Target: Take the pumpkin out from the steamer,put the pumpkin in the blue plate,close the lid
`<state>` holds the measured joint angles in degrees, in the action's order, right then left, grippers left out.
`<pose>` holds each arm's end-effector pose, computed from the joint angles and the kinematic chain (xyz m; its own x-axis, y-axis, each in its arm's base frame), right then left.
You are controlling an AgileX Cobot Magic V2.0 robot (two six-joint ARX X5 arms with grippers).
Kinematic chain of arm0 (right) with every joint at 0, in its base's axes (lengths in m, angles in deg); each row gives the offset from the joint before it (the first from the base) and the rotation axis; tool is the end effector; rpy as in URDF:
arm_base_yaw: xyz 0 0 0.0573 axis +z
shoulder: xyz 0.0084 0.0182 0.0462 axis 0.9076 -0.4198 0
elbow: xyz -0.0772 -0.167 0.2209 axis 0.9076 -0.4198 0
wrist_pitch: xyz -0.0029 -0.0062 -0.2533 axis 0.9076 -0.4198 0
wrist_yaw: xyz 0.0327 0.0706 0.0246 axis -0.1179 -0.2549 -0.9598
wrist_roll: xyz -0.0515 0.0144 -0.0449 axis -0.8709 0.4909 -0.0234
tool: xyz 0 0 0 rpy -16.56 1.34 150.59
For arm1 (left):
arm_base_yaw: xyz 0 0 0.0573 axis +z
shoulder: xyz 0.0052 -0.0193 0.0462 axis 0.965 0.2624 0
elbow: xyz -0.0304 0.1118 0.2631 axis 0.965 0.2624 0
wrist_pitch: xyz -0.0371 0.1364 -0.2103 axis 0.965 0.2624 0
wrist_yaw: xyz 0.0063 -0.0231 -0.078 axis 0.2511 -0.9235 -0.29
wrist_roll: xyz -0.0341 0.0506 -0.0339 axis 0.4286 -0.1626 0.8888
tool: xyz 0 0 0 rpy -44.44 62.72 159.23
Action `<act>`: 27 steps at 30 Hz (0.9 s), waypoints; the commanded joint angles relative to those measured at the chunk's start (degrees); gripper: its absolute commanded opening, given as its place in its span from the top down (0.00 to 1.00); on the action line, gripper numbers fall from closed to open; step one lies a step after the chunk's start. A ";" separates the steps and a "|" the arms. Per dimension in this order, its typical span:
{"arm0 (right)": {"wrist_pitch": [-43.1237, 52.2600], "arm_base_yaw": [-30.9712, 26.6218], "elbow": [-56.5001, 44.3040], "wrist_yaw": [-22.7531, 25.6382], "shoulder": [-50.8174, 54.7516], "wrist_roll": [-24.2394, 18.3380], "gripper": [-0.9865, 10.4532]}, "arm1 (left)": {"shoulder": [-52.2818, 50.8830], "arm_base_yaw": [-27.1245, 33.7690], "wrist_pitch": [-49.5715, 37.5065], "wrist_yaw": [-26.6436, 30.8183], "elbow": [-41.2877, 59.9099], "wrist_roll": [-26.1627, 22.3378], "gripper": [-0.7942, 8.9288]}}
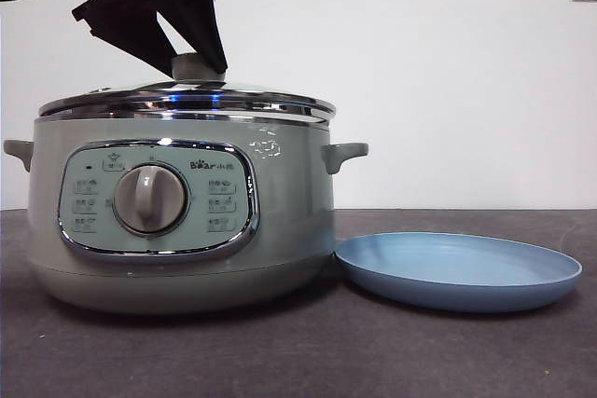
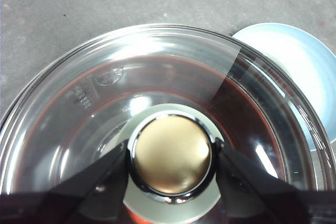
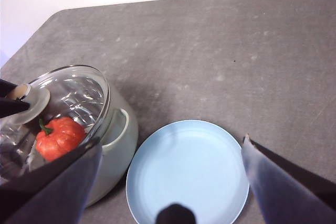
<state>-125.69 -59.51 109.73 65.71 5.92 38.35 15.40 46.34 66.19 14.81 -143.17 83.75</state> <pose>0.1485 0.0325 0.3555 0.8075 0.4158 -0.4184 -0.3465 0.9084 0.2340 0.2745 -0.1560 0.3196 0.5564 -0.4392 -0.7053 0.5592 0.8258 -0.0731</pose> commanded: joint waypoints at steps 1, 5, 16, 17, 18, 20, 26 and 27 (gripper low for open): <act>0.15 0.07 0.24 0.00 0.04 -0.02 0.53 | 0.11 -0.15 -1.03 -0.57 0.04 -1.11 0.93; 0.17 0.07 0.24 0.11 0.04 -0.02 0.53 | -0.17 -0.11 -1.36 -0.55 0.02 -1.14 0.93; 0.24 0.09 0.24 -0.92 0.02 2.01 0.53 | -1.88 0.02 4.04 0.07 -9.62 -2.27 0.93; 0.35 0.09 0.24 -2.25 -0.02 1.99 0.53 | -2.29 0.02 4.74 0.76 -10.75 -2.47 0.93; 0.72 0.09 0.24 -4.00 -0.17 2.03 0.53 | -2.91 0.02 5.62 1.81 -12.00 -3.02 0.93; 1.86 0.09 0.24 -7.67 -0.50 2.12 0.53 | -4.04 0.02 7.52 4.31 -14.36 -3.91 0.93; 6.95 1.92 0.31 -12.57 -3.26 3.34 0.53 | -8.76 0.02 12.68 11.82 -20.11 -5.62 0.93; 8.07 2.99 0.44 -12.57 -4.09 3.89 0.53 | -9.81 0.02 13.16 13.09 -20.50 -6.16 0.93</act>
<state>-118.59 -57.26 109.80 53.61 2.35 40.96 6.70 46.34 80.90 27.23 -162.73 79.05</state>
